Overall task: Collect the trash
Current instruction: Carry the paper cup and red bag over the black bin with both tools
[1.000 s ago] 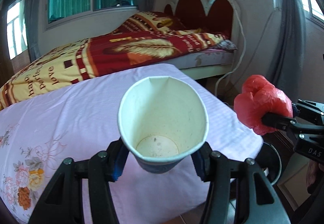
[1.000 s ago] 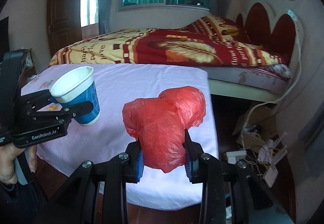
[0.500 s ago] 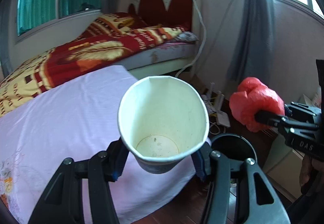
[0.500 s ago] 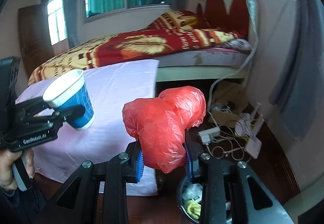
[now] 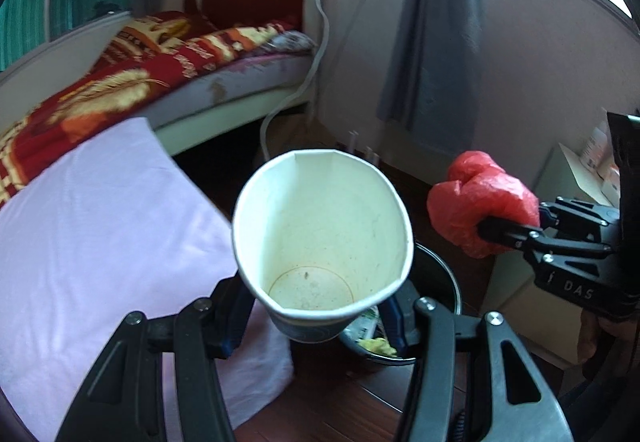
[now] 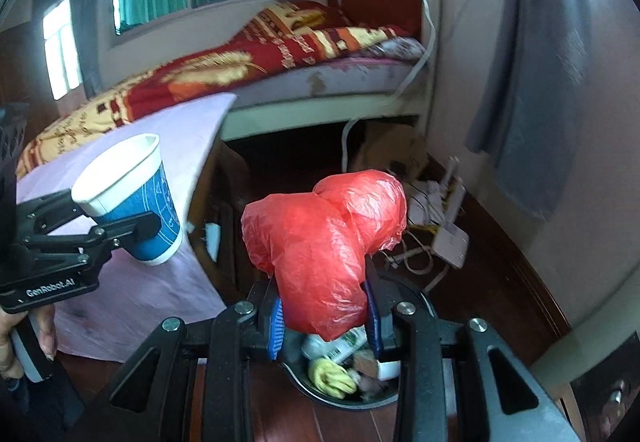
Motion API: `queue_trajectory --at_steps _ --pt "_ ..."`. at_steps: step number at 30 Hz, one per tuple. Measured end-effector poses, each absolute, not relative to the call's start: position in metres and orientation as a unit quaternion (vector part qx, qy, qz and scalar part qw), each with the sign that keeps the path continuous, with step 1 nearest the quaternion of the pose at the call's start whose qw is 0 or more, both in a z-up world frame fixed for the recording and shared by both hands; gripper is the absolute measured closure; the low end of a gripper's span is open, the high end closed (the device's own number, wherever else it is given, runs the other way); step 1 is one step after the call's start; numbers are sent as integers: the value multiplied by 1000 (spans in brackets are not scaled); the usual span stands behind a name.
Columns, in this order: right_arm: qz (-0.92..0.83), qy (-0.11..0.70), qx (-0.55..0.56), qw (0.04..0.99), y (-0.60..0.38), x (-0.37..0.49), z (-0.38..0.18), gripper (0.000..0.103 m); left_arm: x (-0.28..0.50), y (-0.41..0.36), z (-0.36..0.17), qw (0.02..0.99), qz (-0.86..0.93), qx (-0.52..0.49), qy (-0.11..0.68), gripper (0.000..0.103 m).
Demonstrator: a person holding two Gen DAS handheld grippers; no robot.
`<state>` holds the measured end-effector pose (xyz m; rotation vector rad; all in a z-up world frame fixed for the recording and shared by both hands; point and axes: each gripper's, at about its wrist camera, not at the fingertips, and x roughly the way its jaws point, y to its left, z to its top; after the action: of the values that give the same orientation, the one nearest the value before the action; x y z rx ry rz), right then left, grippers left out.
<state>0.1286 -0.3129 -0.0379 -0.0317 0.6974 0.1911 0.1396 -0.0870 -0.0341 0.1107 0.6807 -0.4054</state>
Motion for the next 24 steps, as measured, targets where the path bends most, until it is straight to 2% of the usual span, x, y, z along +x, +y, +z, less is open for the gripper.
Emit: queue_trajectory --at_steps 9,24 --pt "63 381 7 922 -357 128 -82 69 144 -130 -77 892 -244 58 376 47" --pt "68 462 -14 884 -369 165 -160 69 175 -163 -142 849 -264 46 456 46"
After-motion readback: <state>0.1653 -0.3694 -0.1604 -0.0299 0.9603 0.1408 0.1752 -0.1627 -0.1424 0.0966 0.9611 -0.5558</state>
